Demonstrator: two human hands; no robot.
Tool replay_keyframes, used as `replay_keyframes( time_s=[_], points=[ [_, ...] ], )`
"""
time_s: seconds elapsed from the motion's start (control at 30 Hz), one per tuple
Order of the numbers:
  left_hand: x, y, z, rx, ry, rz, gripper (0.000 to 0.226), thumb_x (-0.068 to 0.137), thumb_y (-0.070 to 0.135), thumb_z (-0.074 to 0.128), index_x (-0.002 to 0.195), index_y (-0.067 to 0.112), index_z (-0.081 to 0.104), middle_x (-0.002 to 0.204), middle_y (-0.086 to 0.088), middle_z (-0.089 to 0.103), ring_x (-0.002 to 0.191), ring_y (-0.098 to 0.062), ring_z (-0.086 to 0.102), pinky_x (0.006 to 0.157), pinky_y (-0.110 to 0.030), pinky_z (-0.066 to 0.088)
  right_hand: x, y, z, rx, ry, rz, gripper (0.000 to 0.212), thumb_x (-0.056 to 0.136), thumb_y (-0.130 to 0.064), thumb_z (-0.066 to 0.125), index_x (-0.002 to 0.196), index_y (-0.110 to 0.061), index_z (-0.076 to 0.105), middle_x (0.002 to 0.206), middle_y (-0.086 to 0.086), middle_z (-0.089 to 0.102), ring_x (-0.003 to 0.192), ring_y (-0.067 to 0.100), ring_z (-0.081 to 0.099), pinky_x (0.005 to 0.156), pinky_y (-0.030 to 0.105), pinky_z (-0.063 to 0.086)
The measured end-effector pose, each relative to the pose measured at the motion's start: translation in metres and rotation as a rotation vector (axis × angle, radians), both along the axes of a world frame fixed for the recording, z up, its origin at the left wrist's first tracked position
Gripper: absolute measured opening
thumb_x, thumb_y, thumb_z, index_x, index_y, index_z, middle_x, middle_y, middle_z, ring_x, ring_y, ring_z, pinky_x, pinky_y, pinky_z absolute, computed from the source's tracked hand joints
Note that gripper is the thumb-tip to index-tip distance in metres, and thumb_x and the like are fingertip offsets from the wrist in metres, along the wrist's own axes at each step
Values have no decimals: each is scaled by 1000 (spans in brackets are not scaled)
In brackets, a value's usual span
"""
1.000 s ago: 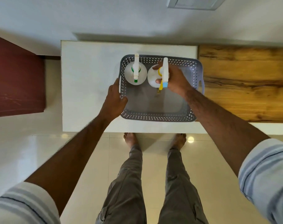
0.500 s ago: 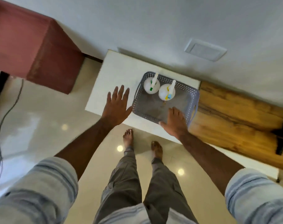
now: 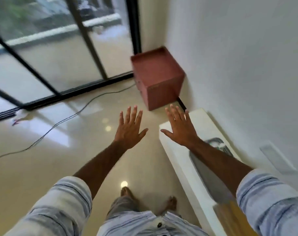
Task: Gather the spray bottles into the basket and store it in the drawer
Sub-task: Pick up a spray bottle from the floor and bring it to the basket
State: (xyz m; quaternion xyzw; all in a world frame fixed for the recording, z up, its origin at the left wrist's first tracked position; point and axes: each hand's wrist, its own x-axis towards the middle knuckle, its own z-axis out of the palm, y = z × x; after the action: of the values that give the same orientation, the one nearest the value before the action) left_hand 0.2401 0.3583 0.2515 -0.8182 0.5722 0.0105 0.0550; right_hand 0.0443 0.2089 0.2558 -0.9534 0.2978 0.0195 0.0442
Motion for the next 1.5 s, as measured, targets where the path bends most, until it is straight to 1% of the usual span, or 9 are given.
replay_keyframes(
  time_s=[0.1, 0.3, 0.4, 0.53, 0.63, 0.7, 0.93, 1.2, 1.5],
  points=[
    [39, 40, 16, -24, 15, 107, 83, 95, 67, 8, 160, 15, 3, 168, -15, -2, 155, -38, -1, 123, -61, 10, 61, 12, 20, -23, -6, 87, 92, 91, -69, 40, 160, -15, 9, 168, 11, 9, 154, 32, 14, 122, 59, 15],
    [153, 192, 29, -96, 13, 419, 84, 95, 67, 11, 160, 14, 4, 168, -14, -4, 155, -36, -6, 124, -60, 5, 237, 112, 48, -46, -9, 377, 89, 94, -67, 36, 160, -19, -3, 168, 9, -3, 156, 29, 1, 124, 57, 4],
    [210, 270, 31, -93, -5, 519, 87, 93, 68, 7, 160, 13, 6, 168, -15, -4, 155, -37, -5, 124, -60, 5, 315, 175, 44, -66, -28, 487, 88, 95, -65, 36, 160, -19, -2, 169, 8, -2, 156, 27, 0, 124, 58, 4],
    [272, 362, 37, -88, -25, 639, 85, 94, 66, 13, 160, 12, 6, 168, -15, -5, 155, -37, -6, 123, -60, 4, 403, 255, 50, -61, -39, 598, 86, 96, -64, 36, 160, -18, 1, 169, 7, -1, 156, 28, 1, 124, 58, 6],
    [311, 412, 37, -87, -27, 711, 85, 94, 66, 11, 160, 13, 5, 168, -15, -4, 155, -37, -5, 123, -60, 5, 455, 303, 52, -71, -32, 672, 85, 97, -63, 37, 160, -18, 4, 168, 8, 1, 156, 27, 2, 124, 58, 5],
    [324, 424, 38, -90, -15, 722, 85, 94, 67, 10, 160, 14, 3, 168, -15, -6, 155, -37, -7, 123, -60, 5, 473, 315, 53, -74, -30, 702, 84, 97, -62, 38, 160, -18, 4, 169, 8, 1, 156, 27, 3, 124, 57, 4],
    [436, 483, 18, -73, 5, 825, 85, 93, 68, 7, 159, 16, 2, 168, -14, -7, 155, -37, -4, 122, -60, 6, 616, 372, 27, -46, 3, 793, 84, 96, -62, 40, 160, -19, 5, 169, 7, 2, 156, 26, 3, 124, 57, 3],
    [599, 510, -7, 3, 54, 893, 84, 94, 68, 13, 159, 16, 4, 168, -13, -3, 155, -37, -1, 121, -60, 7, 800, 393, -4, 16, 58, 813, 82, 97, -60, 41, 159, -17, 10, 168, 9, 6, 155, 28, 7, 124, 58, 6],
    [769, 526, -22, -9, 166, 937, 80, 97, 63, 23, 160, 18, 3, 169, -11, -5, 156, -35, -4, 123, -61, 8, 988, 410, -26, 49, 160, 843, 82, 96, -58, 45, 158, -16, 12, 167, 10, 10, 155, 29, 8, 124, 57, 7]
  ],
)
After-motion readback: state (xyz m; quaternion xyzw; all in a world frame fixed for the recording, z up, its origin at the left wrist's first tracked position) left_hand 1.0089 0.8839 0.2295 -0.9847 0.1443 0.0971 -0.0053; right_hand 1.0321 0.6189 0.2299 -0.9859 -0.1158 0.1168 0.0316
